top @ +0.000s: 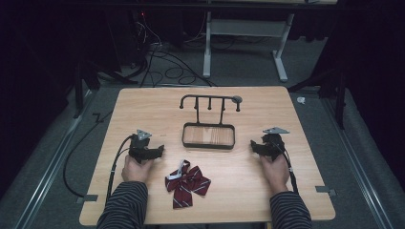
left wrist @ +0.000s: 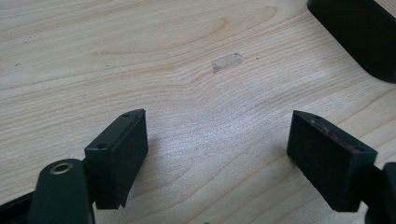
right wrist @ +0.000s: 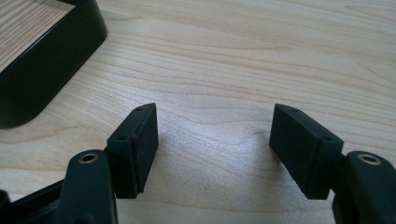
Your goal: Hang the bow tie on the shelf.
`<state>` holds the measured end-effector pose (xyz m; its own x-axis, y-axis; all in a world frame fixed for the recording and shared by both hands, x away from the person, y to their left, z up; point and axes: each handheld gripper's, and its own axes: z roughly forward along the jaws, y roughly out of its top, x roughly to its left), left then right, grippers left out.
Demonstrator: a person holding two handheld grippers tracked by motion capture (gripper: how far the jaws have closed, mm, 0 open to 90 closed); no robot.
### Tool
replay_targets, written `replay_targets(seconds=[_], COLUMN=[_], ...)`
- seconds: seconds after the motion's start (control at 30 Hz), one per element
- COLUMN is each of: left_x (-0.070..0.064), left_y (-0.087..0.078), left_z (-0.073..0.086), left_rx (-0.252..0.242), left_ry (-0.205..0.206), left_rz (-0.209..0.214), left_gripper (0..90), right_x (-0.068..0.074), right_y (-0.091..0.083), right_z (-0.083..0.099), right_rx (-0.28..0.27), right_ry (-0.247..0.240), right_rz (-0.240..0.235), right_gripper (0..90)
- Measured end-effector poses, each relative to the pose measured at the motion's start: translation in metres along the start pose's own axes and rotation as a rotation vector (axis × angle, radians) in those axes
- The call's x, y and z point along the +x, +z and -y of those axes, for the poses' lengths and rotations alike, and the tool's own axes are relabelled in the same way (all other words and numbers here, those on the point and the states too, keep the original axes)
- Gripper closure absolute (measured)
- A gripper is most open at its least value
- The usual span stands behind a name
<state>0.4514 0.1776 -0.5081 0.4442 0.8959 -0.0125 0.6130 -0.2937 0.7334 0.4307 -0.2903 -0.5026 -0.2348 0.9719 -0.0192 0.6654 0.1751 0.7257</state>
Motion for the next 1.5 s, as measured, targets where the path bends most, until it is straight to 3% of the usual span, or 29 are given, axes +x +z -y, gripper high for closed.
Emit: replay_targets(seconds=[0.6, 0.77, 0.93, 1.23, 1.4, 1.5], left_x=[0.001, 0.0, -0.002, -0.007, -0.015, -0.027], left_y=[0.0, -0.002, -0.008, -0.032, -0.043, -0.051], left_z=[-0.001, -0.003, -0.004, -0.01, -0.012, -0.014], left_rx=[-0.002, 0.01, 0.024, -0.008, -0.012, -0.015], left_ry=[-0.012, -0.024, -0.011, -0.013, 0.009, 0.032], left_rz=[-0.003, -0.014, 0.006, 0.058, 0.089, 0.139], left_gripper=[23.0, 30.8, 32.8, 34.8, 37.7, 39.2], right_x=[0.0, 0.0, 0.0, 0.0, 0.0, 0.0], right_y=[0.0, 0.0, 0.0, 0.0, 0.0, 0.0], right_z=[0.0, 0.0, 0.0, 0.0, 0.0, 0.0], right_rx=[0.0, 0.0, 0.001, 0.001, 0.002, 0.002], right_ry=[-0.002, -0.002, 0.0, 0.0, 0.0, 0.0], right_rz=[0.0, -0.001, -0.001, -0.002, -0.003, -0.003], right_gripper=[34.1, 34.1, 34.1, 34.1, 34.1, 34.1])
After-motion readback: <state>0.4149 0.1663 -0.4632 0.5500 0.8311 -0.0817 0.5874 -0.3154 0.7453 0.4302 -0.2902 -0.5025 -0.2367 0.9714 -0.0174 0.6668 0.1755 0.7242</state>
